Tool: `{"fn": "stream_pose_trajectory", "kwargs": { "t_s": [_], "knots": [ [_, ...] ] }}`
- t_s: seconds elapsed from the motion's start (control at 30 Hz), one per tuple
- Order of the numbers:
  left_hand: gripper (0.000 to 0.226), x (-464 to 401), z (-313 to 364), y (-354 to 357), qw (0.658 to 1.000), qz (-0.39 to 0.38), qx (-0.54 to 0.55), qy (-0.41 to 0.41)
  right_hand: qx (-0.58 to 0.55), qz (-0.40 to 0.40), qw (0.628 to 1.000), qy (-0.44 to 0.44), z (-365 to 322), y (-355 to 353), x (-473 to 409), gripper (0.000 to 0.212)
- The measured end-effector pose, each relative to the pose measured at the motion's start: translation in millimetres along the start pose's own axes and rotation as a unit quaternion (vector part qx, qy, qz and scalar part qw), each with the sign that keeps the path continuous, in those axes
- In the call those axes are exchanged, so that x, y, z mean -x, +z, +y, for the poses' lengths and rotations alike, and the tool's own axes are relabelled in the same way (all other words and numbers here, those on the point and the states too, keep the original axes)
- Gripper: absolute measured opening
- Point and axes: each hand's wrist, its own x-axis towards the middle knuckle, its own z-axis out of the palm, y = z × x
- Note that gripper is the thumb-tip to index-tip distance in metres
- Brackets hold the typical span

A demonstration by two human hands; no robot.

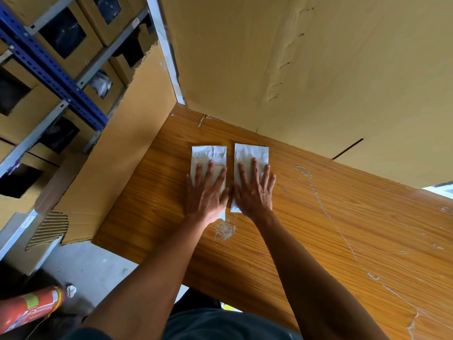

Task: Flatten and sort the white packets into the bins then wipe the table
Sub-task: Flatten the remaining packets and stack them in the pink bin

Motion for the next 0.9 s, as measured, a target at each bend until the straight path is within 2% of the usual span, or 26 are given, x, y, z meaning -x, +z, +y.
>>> {"fn": "stream_pose_trajectory", "kwargs": {
  "t_s": [0.13,0.33,0.5,0.57,0.9],
  "knots": [
    [0.075,9,1,2,1.000,0.019,-0.005,0.005,0.001,0.011,1.000,0.001,-5,-2,8,0.080],
    [0.066,9,-1,8,0.999,0.020,0.033,0.032,-0.022,0.019,1.000,0.002,-6,3,15,0.068],
    [0.068,17,3,3,0.999,0.019,0.012,0.024,-0.003,0.027,0.999,0.020,-3,7,26,0.075],
    [0.069,25,3,7,0.999,0.017,0.010,0.031,-0.020,0.027,0.999,0.016,-2,10,28,0.071],
    [0.063,25,3,12,0.994,0.061,0.065,0.062,-0.070,0.100,0.992,0.028,2,18,32,0.063]
  ]
}}
